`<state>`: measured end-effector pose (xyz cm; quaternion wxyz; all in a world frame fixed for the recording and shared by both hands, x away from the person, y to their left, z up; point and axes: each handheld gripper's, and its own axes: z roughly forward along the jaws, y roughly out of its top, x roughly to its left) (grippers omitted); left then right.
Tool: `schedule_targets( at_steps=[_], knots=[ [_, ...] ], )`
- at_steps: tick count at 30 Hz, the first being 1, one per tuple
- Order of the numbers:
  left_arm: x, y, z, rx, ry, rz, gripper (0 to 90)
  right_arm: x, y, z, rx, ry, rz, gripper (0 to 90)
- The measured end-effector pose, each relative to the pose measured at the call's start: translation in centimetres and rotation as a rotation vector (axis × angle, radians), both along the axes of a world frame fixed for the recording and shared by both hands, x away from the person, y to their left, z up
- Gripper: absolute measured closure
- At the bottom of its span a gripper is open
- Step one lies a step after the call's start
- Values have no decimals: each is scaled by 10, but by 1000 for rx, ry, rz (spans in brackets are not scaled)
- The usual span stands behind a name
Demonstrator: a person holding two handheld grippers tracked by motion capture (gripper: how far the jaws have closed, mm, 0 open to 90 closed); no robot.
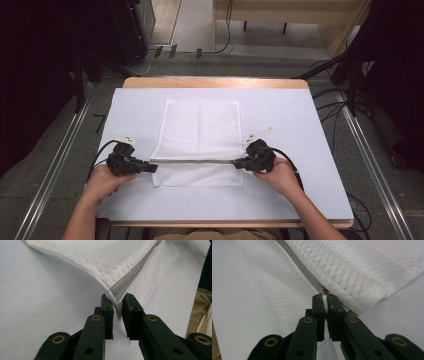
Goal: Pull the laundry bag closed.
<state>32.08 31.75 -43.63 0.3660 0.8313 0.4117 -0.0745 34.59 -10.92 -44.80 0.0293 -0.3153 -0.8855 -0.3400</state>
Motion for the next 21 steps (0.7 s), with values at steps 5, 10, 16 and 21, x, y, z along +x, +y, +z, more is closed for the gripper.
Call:
schedule_targets(
  at_steps=[5,10,16,21],
  knots=[
    [0,-1,2,-7,-6,15,689,0,-2,1,6,-8,-10,801],
    [1,-3,3,-11,-21,29,569,2,-5,2,23,-30,-20,740],
    [2,-2,5,-20,-59,56,447,2,-8,4,30,-52,-43,662],
    [2,1,9,-17,-122,88,401,3,-11,3,34,-101,-61,546]
  ],
)
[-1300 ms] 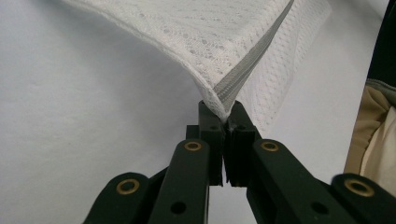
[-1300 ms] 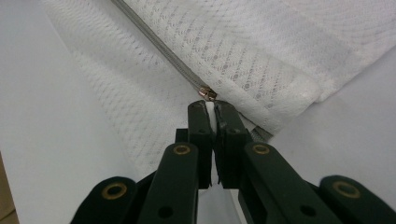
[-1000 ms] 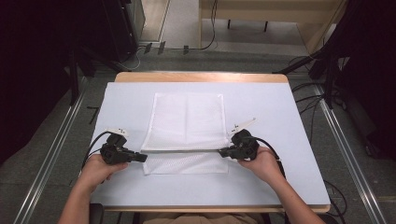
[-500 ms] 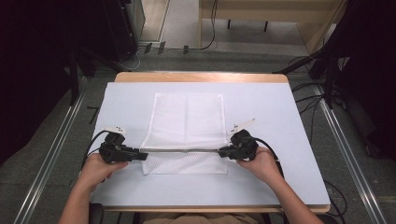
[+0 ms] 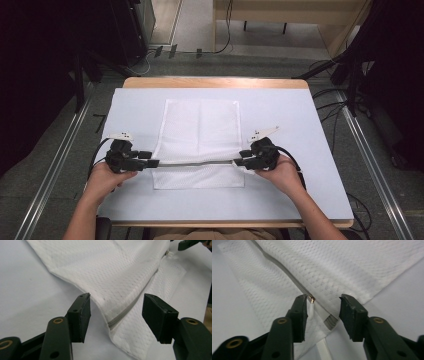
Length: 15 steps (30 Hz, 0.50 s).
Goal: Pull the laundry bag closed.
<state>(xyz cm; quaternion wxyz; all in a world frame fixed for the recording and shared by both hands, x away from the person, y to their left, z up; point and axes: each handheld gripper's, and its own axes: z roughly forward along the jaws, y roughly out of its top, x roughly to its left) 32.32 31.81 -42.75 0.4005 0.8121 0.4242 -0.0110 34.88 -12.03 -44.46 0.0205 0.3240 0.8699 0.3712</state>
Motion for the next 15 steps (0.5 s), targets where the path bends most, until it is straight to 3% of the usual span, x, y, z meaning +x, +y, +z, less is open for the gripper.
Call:
schedule_targets(
  at_steps=[4,8,15],
  knots=[
    [0,3,3,5,-36,32,390,2,-4,0,23,-24,-41,436],
    [0,6,5,13,-74,60,356,5,-10,0,30,-50,-70,388],
    [1,9,5,52,-76,106,348,9,-21,1,29,-98,-128,341]
  ],
)
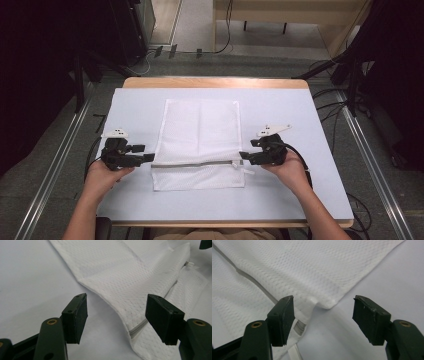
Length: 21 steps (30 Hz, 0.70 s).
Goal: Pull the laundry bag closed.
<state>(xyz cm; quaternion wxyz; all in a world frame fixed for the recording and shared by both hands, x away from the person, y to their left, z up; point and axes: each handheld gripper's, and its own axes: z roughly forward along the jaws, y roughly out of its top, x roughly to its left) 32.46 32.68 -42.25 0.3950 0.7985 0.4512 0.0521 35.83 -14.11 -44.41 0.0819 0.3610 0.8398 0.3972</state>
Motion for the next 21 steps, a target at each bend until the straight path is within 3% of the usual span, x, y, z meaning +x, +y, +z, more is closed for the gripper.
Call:
schedule_targets(
  at_steps=[10,21],
  knots=[
    [1,7,0,14,-28,56,326,4,-12,-3,-7,-18,-39,297],
    [3,14,-2,20,-22,84,326,10,-29,-4,-14,-42,-85,285]
  ],
)
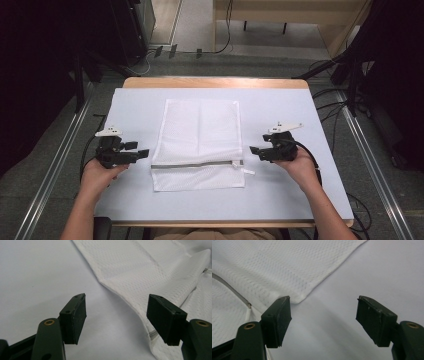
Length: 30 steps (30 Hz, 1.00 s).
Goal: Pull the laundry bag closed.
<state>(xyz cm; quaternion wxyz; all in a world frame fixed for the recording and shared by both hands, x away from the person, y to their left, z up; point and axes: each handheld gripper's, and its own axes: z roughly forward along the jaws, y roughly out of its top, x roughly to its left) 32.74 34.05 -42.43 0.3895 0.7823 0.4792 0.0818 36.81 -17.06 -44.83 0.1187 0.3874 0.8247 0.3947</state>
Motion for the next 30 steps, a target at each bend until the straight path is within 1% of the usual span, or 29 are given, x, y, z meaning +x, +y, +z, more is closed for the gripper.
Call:
schedule_targets(
  at_steps=[4,6,10,13,15,20,24,28,30],
  knots=[
    [1,2,-1,-2,1,14,325,2,-7,-1,-11,-19,-18,285],
    [1,3,-1,1,5,26,324,4,-9,-2,-3,-9,-30,283],
    [2,5,-3,8,14,43,323,6,-12,-5,-14,-6,-43,278],
    [2,6,-3,11,17,43,323,7,-12,-6,-21,0,-40,263],
    [3,6,-3,13,21,42,323,8,-13,-7,-20,9,-26,242],
    [3,5,-4,10,25,44,322,8,-13,-7,-20,15,-27,243],
    [3,5,-4,17,29,45,319,9,-13,-8,-21,19,-26,242],
    [3,5,-5,14,29,47,312,9,-13,-8,-24,20,-25,242],
    [3,5,-5,20,24,52,303,9,-13,-9,-24,21,-24,242]
  ],
)
